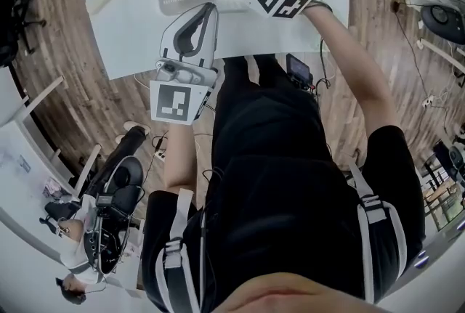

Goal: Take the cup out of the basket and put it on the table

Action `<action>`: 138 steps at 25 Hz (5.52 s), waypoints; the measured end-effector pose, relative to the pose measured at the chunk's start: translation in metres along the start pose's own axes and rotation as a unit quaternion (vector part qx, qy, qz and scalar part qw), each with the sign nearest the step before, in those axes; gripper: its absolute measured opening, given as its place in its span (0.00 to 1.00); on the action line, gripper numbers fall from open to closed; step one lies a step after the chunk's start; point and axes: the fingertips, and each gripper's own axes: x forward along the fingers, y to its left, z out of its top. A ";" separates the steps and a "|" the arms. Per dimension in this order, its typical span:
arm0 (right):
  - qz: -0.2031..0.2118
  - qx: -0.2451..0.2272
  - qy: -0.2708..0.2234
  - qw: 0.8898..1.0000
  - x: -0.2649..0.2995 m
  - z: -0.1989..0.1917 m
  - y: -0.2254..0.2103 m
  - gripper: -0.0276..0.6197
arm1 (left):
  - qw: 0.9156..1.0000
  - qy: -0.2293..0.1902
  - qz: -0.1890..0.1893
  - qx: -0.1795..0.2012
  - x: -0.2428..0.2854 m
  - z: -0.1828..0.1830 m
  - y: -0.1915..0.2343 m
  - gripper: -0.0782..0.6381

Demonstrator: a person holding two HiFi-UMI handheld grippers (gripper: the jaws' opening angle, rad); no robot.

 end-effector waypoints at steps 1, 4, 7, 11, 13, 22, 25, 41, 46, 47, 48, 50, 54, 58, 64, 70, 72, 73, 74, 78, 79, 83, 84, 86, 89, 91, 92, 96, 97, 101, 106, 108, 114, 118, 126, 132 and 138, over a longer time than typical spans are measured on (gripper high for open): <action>0.006 -0.017 0.012 1.000 0.007 -0.006 0.003 0.23 | 1.000 0.000 0.000 -0.001 0.000 0.000 0.000 0.14; 0.019 -0.064 0.045 0.997 0.028 -0.022 0.012 0.23 | 1.000 -0.001 0.002 -0.002 -0.001 0.000 0.002 0.14; 0.026 -0.096 0.070 0.993 0.043 -0.038 0.018 0.23 | 1.000 -0.005 0.003 0.000 -0.001 -0.002 0.003 0.14; 0.025 -0.126 0.096 0.987 0.055 -0.056 0.020 0.23 | 1.000 0.000 0.002 -0.005 0.000 -0.006 0.002 0.14; 0.023 -0.149 0.113 0.982 0.062 -0.063 0.020 0.23 | 1.000 0.003 0.001 -0.006 0.000 -0.007 0.003 0.14; 0.025 -0.199 0.158 0.967 0.084 -0.083 0.013 0.23 | 1.000 0.011 -0.001 -0.014 -0.003 -0.011 0.002 0.14; 0.024 -0.201 0.164 0.966 0.088 -0.087 0.013 0.23 | 1.000 0.013 -0.001 -0.016 -0.004 -0.010 0.002 0.14; -0.024 -0.170 0.114 0.978 0.072 -0.051 -0.005 0.08 | 1.000 -0.005 -0.003 -0.013 -0.009 -0.006 0.003 0.14; -0.027 -0.151 0.103 0.983 0.065 -0.045 -0.006 0.08 | 1.000 -0.015 -0.007 -0.012 -0.008 0.001 -0.002 0.14; -0.030 -0.147 0.100 0.984 0.062 -0.042 -0.008 0.08 | 1.000 -0.013 -0.005 -0.011 -0.009 0.000 -0.002 0.14; -0.034 -0.141 0.097 0.985 0.059 -0.039 -0.010 0.08 | 1.000 -0.011 -0.003 -0.010 -0.010 0.000 -0.002 0.14; -0.041 -0.126 0.089 0.987 0.052 -0.031 -0.015 0.08 | 1.000 -0.009 -0.001 -0.008 -0.011 -0.001 -0.002 0.14; -0.060 -0.098 0.069 0.991 0.032 -0.013 -0.023 0.08 | 1.000 -0.012 0.001 -0.008 -0.015 0.002 -0.006 0.14; -0.073 -0.071 0.045 0.994 0.009 0.009 -0.028 0.08 | 1.000 -0.019 0.005 -0.005 -0.018 0.006 -0.006 0.14; -0.079 -0.023 0.010 0.997 -0.040 0.034 -0.024 0.08 | 1.000 -0.028 0.002 0.003 -0.022 0.012 -0.013 0.14; -0.092 0.010 -0.031 0.995 -0.092 0.052 -0.005 0.08 | 1.000 -0.023 -0.008 0.016 -0.032 0.012 -0.025 0.14; -0.102 0.025 -0.050 0.993 -0.111 0.060 0.001 0.08 | 1.000 -0.018 -0.009 0.020 -0.036 0.011 -0.031 0.14; -0.107 0.036 -0.060 0.992 -0.120 0.062 0.003 0.08 | 1.000 -0.015 -0.009 0.021 -0.037 0.010 -0.033 0.14; -0.111 0.048 -0.070 0.990 -0.128 0.064 0.006 0.08 | 1.000 -0.013 -0.008 0.021 -0.038 0.009 -0.035 0.14; -0.128 0.097 -0.109 0.981 -0.160 0.064 0.015 0.08 | 1.000 -0.011 -0.004 0.018 -0.039 0.007 -0.042 0.14; -0.134 0.106 -0.117 0.978 -0.169 0.065 0.018 0.08 | 1.000 -0.010 -0.003 0.017 -0.039 0.008 -0.045 0.14; -0.156 0.133 -0.167 0.964 -0.209 0.072 0.030 0.08 | 1.000 -0.009 -0.005 0.020 -0.042 0.015 -0.064 0.14; -0.157 0.141 -0.173 0.962 -0.215 0.071 0.036 0.08 | 1.000 -0.008 -0.006 0.019 -0.043 0.015 -0.066 0.14; -0.156 0.159 -0.177 0.959 -0.222 0.065 0.046 0.08 | 1.000 -0.009 -0.008 0.018 -0.043 0.014 -0.069 0.14; -0.154 0.192 -0.177 0.953 -0.225 0.051 0.060 0.08 | 1.000 -0.007 -0.013 0.017 -0.037 0.010 -0.070 0.14; -0.157 0.218 -0.173 0.948 -0.224 0.041 0.067 0.08 | 1.000 -0.005 -0.016 0.019 -0.033 0.008 -0.069 0.14; -0.159 0.230 -0.169 0.945 -0.223 0.037 0.070 0.08 | 1.000 -0.005 -0.018 0.019 -0.031 0.007 -0.068 0.14; -0.162 0.242 -0.143 0.946 -0.224 0.020 0.082 0.08 | 1.000 0.000 -0.022 0.018 -0.032 0.003 -0.067 0.14; -0.163 0.243 -0.138 0.946 -0.226 0.017 0.086 0.08 | 1.000 0.001 -0.022 0.018 -0.033 0.002 -0.068 0.14; -0.157 0.270 -0.111 0.943 -0.224 -0.007 0.104 0.08 | 1.000 0.004 -0.023 0.015 -0.034 -0.002 -0.073 0.14; -0.146 0.305 -0.067 0.939 -0.201 -0.047 0.110 0.08 | 1.000 0.007 -0.024 0.010 -0.022 -0.003 -0.063 0.14; -0.143 0.315 -0.045 0.937 -0.197 -0.066 0.121 0.08 | 0.999 0.015 -0.027 0.014 -0.023 -0.007 -0.069 0.14; -0.129 0.333 0.055 0.932 -0.177 -0.133 0.162 0.08 | 0.999 0.027 -0.034 0.015 -0.033 -0.020 -0.087 0.14; -0.112 0.339 0.107 0.928 -0.163 -0.161 0.177 0.08 | 0.999 0.029 -0.034 0.013 -0.033 -0.022 -0.089 0.14; -0.102 0.350 0.136 0.921 -0.160 -0.170 0.186 0.08 | 0.999 0.021 -0.044 0.016 -0.032 -0.015 -0.103 0.14; -0.101 0.350 0.145 0.920 -0.162 -0.163 0.186 0.09 | 0.998 0.020 -0.055 0.019 -0.035 -0.008 -0.109 0.14; -0.094 0.350 0.159 0.918 -0.158 -0.164 0.183 0.09 | 0.998 0.022 -0.060 0.017 -0.031 -0.007 -0.111 0.14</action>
